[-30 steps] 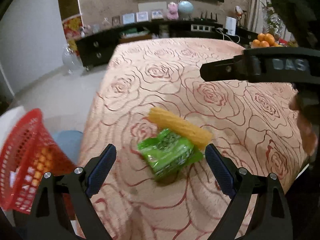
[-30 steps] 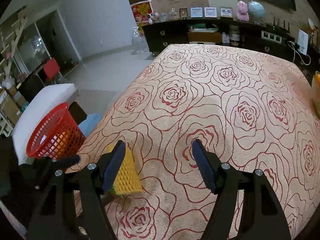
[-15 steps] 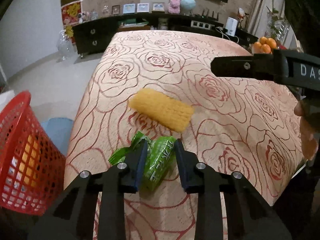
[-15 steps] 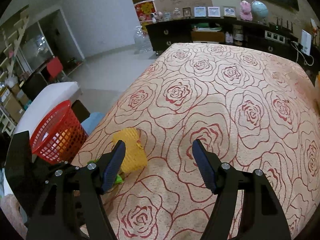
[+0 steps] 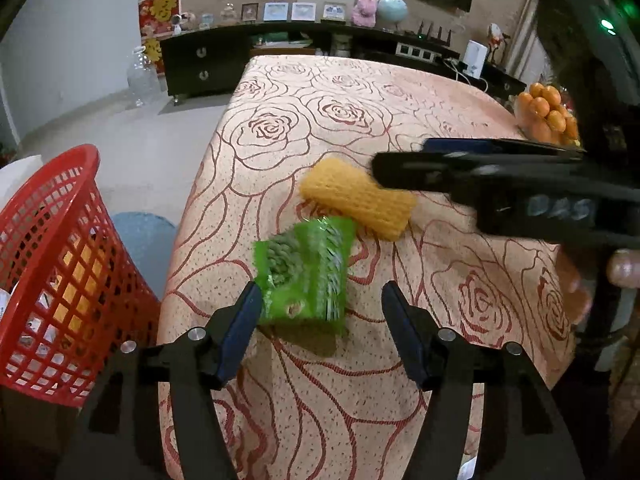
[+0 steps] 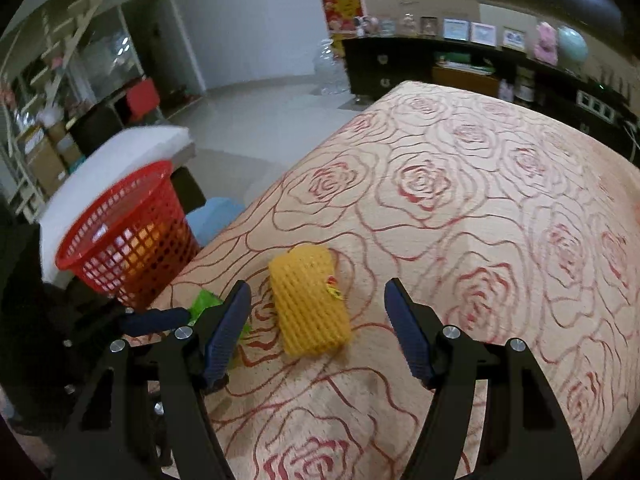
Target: Collect trash
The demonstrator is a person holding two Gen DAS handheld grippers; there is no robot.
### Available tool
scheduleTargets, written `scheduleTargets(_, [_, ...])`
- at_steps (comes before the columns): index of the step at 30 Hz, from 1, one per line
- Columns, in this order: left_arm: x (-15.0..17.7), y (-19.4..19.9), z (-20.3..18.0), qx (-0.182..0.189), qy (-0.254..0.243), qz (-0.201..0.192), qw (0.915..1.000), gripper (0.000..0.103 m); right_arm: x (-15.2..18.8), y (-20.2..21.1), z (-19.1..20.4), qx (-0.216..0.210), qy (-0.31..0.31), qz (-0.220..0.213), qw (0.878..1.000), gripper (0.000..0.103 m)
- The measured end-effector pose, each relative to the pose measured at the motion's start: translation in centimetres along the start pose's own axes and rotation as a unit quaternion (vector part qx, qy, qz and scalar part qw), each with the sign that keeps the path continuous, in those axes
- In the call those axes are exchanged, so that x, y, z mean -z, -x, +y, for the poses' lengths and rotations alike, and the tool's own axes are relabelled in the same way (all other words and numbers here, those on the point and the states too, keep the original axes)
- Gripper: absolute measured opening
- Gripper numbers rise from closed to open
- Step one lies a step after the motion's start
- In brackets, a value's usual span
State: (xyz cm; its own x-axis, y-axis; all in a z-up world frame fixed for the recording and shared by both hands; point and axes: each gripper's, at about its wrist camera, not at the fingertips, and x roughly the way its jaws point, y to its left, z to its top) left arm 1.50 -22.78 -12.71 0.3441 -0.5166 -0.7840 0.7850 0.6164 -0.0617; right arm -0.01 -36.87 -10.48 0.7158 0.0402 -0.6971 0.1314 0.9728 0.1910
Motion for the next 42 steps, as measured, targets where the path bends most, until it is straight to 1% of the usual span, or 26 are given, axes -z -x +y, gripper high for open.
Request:
scheduleTargets(5, [0.2, 0.0, 0.1, -0.003, -0.002, 0.003, 1.0000, 0.062, -0.1, -2.1, 0.2, 0.014, 0.008, 0.020, 1.000, 0.067])
scheduleTargets(7, [0.2, 0.1, 0.2, -0.003, 0.001, 0.003, 1.0000, 0.065, -0.1, -2.7, 0.4, 0.018, 0.012, 0.028, 0.999, 0.065])
scheduleTargets(9, [0.1, 0.2, 0.4, -0.003, 0.008, 0.001, 1.0000, 0.065, 0.1, -3.2, 1.0, 0.022, 0.028, 0.038, 0.999, 0.056])
scheduleTargets(10, [0.2, 0.4, 0.6, -0.002, 0.012, 0.000, 0.9999, 0.065, 0.2, -3.4, 1.3, 0.026, 0.037, 0.041, 0.998, 0.054])
scheduleTargets(12, [0.1, 0.7, 0.9, 0.001, 0.019, -0.004, 0.9998, 0.065, 0.4, -3.8, 1.8, 0.038, 0.052, 0.048, 0.997, 0.044])
scheduleTargets(15, [-0.1, 1.2, 1.3, -0.002, 0.024, -0.013, 0.9996, 0.065, 0.6, -4.1, 1.8, 0.048, 0.057, 0.052, 0.996, 0.038])
scheduleTargets(18, [-0.2, 1.3, 1.7, -0.005, 0.032, -0.017, 0.9993, 0.066, 0.5, -3.8, 1.2, 0.051, 0.046, 0.050, 0.996, 0.032])
scheduleTargets(21, [-0.5, 1.1, 2.0, -0.009, 0.041, -0.017, 0.9990, 0.071, 0.2, -3.0, 0.4, 0.057, 0.028, 0.043, 0.997, 0.029])
scheduleTargets(26, [-0.9, -0.1, 1.5, -0.006, 0.034, -0.005, 0.9994, 0.072, 0.0, -1.9, -1.1, 0.063, -0.001, 0.038, 0.997, 0.029])
scheduleTargets(30, [-0.9, -1.4, 0.9, -0.020, 0.023, 0.005, 0.9995, 0.071, 0.0, -1.1, -1.8, 0.064, -0.016, 0.032, 0.997, 0.029])
scheduleTargets(31, [-1.0, -1.4, 0.9, -0.022, 0.023, 0.003, 0.9995, 0.070, 0.0, -1.0, -1.9, 0.063, -0.017, 0.030, 0.997, 0.029])
scheduleTargets(33, [-1.0, -1.4, 0.7, -0.021, 0.020, 0.001, 0.9996, 0.050, -0.1, -0.7, -1.9, 0.062, -0.019, 0.027, 0.998, 0.029])
scheduleTargets(37, [-0.8, -1.1, 0.3, -0.018, 0.006, -0.008, 0.9998, 0.037, -0.1, -0.4, -1.8, 0.054, -0.022, 0.025, 0.998, 0.029])
scheduleTargets(40, [-0.7, -0.7, 0.0, -0.022, -0.005, -0.015, 0.9996, 0.030, -0.2, -0.1, -1.7, 0.052, -0.023, 0.021, 0.998, 0.029])
scheduleTargets(42, [-0.7, -0.6, 0.2, -0.019, -0.002, -0.017, 0.9997, 0.029, -0.3, 0.1, -1.7, 0.048, -0.026, 0.017, 0.998, 0.029])
